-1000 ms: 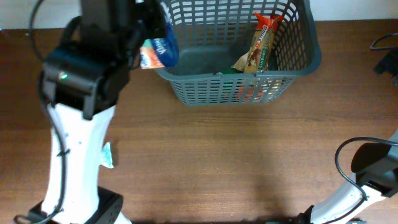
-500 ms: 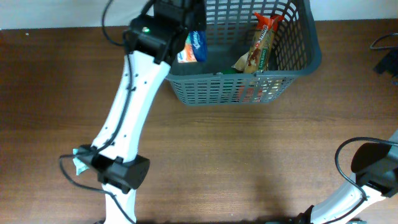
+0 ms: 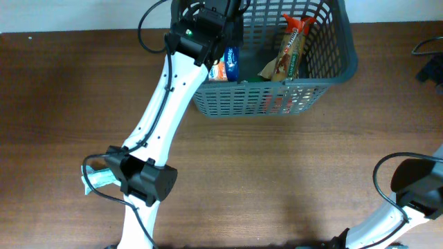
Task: Pack container
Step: 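Lower the tissue pack into the basket with the left gripper, then retract the left gripper toward the light-green tissue pack on the table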
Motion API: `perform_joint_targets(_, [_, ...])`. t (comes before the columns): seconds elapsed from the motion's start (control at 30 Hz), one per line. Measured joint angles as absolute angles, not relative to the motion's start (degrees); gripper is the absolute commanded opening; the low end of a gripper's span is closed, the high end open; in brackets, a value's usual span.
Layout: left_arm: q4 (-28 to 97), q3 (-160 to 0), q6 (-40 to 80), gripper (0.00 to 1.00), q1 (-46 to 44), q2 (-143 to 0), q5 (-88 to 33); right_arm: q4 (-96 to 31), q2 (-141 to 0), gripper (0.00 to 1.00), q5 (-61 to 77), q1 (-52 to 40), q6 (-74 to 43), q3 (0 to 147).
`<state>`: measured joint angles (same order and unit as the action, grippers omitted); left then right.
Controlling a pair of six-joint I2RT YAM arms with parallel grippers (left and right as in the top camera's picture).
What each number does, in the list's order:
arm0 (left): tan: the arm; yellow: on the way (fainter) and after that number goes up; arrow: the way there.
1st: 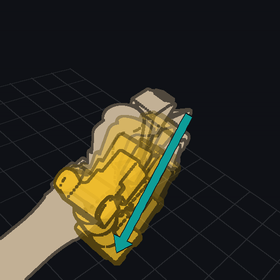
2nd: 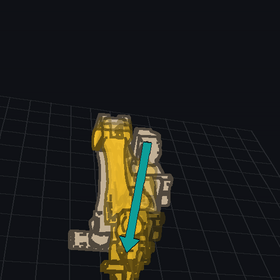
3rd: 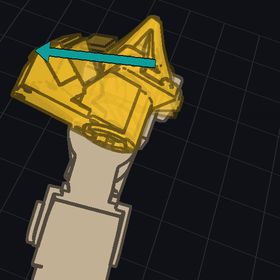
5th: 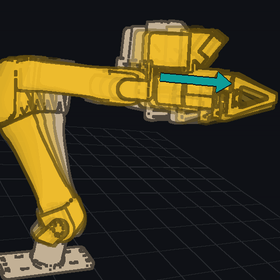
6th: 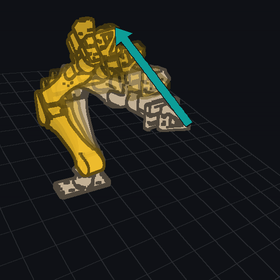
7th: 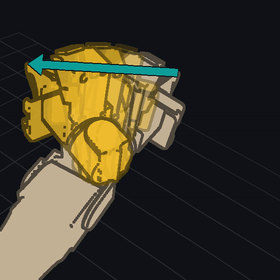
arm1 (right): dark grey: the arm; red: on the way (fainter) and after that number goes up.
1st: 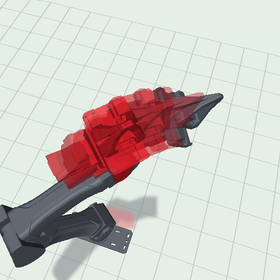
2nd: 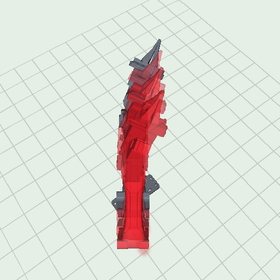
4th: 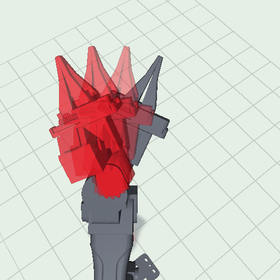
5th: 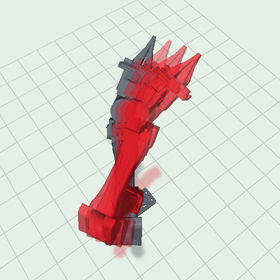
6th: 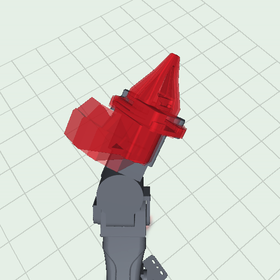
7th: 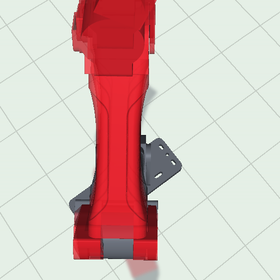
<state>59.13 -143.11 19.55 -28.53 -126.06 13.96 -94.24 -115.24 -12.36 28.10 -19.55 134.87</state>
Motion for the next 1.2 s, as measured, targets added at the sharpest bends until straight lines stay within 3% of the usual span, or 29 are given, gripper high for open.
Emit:
perform_joint_targets(0.07, [59.1, -143.1, 19.6, 0.34, -28.6, -126.1, 14.0, -94.2, -115.3, 0.99, -12.4, 28.1, -19.5, 134.9])
perform_joint_targets(0.23, [59.5, -143.1, 19.6, 0.47, -28.6, -126.1, 14.0, -94.2, -115.3, 0.99, -12.4, 28.1, -19.6, 134.9])
perform_joint_targets(0.4, [60.1, -143.1, 19.6, 0.50, -28.6, -126.1, 14.0, -94.2, -115.3, 0.99, -12.4, 28.1, -19.6, 134.9])
perform_joint_targets(0.53, [60.6, -143.1, 19.7, 0.69, -28.6, -126.1, 14.0, -94.2, -115.3, 0.99, -12.4, 28.1, -19.6, 134.9])
perform_joint_targets(0.57, [60.6, -143.1, 19.9, 0.82, -28.6, -126.1, 14.0, -94.2, -115.2, 0.99, -12.4, 28.1, -19.6, 134.8])
perform_joint_targets(0.67, [60.7, -143.1, 19.9, 1.00, -28.6, -126.1, 14.0, -94.2, -115.2, 0.99, -12.4, 28.1, -19.6, 134.8])
perform_joint_targets(1.2, [66.2, -143.3, 16.7, 1.00, -27.2, -121.4, 18.4, -94.2, -115.2, 0.99, -12.4, 28.1, -19.5, 134.8])
